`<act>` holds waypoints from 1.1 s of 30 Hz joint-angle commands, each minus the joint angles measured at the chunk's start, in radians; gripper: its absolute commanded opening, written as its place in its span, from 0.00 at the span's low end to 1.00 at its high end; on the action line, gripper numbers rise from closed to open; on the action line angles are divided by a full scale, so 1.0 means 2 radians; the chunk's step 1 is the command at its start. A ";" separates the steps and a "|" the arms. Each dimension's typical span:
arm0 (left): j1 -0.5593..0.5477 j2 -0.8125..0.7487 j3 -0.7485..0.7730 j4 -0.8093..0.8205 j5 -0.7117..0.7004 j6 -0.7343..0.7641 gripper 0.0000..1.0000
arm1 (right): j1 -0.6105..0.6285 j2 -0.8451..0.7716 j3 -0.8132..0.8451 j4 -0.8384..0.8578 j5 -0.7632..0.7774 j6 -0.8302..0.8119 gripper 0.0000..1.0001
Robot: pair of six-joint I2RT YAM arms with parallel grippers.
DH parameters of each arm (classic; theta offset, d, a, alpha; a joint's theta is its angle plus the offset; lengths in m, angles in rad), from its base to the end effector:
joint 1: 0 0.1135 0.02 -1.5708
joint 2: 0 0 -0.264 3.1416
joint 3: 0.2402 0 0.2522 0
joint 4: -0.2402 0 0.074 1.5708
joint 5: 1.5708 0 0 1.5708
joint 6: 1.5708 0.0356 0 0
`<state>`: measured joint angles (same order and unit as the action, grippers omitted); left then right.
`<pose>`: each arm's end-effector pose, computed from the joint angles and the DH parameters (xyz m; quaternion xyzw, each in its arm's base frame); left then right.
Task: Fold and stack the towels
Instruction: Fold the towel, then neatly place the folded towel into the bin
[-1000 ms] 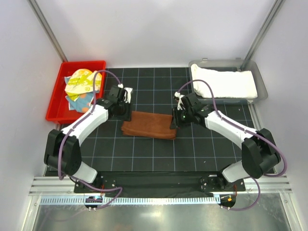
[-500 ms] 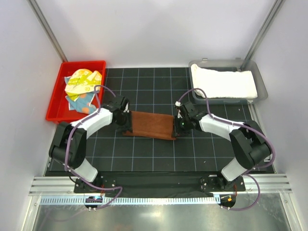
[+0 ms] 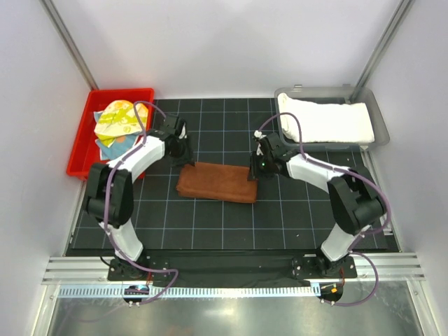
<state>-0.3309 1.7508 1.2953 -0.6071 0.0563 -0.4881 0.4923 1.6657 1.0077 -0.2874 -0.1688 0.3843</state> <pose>0.3464 -0.1211 0.2237 -0.0689 0.9651 -0.1250 0.2197 0.2963 0.1657 0.1855 -0.0771 0.9453 0.2027 0.2435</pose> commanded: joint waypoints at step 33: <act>0.045 -0.001 -0.108 -0.019 0.036 0.015 0.45 | 0.023 -0.004 -0.048 0.003 0.082 0.164 0.63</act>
<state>-0.2371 1.7927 1.1255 -0.6384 0.1642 -0.4458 0.5152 1.6482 0.9310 -0.3580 -0.0277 0.6621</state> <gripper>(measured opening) 0.453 0.631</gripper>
